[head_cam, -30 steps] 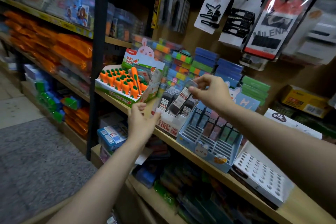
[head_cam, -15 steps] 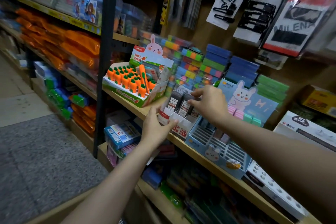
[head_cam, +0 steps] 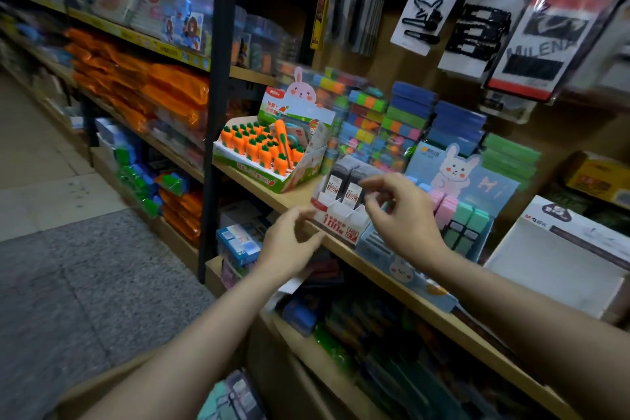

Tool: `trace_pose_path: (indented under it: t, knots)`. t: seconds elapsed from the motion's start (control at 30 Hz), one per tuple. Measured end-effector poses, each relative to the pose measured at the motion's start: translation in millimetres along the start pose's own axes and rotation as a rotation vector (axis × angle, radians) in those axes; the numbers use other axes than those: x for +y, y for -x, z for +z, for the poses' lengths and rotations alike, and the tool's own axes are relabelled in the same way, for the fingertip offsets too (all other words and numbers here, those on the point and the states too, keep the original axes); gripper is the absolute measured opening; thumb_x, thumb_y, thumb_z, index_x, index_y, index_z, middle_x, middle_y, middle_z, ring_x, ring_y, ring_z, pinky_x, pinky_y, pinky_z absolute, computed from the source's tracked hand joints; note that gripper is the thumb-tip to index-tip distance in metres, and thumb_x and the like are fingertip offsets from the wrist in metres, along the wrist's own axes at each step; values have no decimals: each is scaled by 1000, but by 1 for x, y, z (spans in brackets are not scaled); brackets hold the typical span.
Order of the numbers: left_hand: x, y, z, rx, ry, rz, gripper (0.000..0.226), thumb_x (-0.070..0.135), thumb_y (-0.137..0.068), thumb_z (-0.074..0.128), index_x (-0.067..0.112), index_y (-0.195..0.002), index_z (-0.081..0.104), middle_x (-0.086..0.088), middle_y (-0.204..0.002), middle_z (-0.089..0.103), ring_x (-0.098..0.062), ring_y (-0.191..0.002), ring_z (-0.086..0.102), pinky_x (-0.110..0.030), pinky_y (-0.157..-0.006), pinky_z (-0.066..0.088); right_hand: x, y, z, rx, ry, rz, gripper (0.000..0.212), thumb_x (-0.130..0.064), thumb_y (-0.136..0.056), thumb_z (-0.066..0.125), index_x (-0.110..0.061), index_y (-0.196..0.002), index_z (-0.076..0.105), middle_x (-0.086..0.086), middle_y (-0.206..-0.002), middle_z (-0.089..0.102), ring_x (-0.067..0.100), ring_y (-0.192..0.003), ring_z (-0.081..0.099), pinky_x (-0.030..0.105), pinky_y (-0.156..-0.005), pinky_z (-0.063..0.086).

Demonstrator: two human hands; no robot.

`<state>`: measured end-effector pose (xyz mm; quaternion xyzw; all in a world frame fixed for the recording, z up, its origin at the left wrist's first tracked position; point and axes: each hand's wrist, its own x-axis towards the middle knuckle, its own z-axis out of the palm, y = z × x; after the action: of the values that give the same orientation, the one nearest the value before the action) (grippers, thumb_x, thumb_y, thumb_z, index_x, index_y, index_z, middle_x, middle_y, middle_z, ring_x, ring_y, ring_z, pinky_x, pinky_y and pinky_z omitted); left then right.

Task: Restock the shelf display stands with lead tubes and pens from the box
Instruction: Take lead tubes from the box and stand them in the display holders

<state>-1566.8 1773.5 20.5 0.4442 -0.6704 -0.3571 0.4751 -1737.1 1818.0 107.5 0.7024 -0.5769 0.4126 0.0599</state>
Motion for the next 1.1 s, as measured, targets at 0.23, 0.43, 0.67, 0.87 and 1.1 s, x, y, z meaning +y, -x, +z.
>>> trace_pose_path:
  t: [0.23,0.43,0.67,0.87,1.1]
  knots:
    - [-65,76,-69,-163,-197,-242,16,0,-89,62,-2,-105,65,-12,-98,67,-15,-90,60,-18,-77,46,-4,124,58,-704,-1,-243,18,-13,-86,62,-19,-101,69,-7,-94,59,8,-86,60,23,-79,49]
    - [-160,180,-86,-240,-468,-594,16,13,-89,58,7,-103,64,-9,-106,66,-22,-102,61,-27,-82,44,4,202,159,-894,-102,138,28,-11,-85,62,-15,-112,70,7,-108,69,19,-97,64,23,-85,44]
    - [-241,241,-30,-90,-523,-888,33,18,-93,55,8,-124,59,-15,-127,58,-31,-118,52,-31,-96,41,16,258,252,-999,-127,525,39,-20,-90,64,-10,-128,61,8,-124,66,22,-114,61,24,-95,43]
    - [-280,227,1,152,-391,-1011,45,28,-86,70,3,-122,57,-14,-121,60,-29,-110,57,-34,-93,46,38,278,302,-996,-52,545,40,-19,-90,65,-7,-128,59,10,-119,66,24,-109,62,30,-96,48]
    - [-300,208,13,332,-473,-950,52,29,-79,76,13,-123,52,-6,-116,60,-25,-110,55,-35,-87,45,35,281,341,-960,137,374,45,-34,-94,58,-10,-131,52,10,-127,58,26,-116,56,34,-95,46]
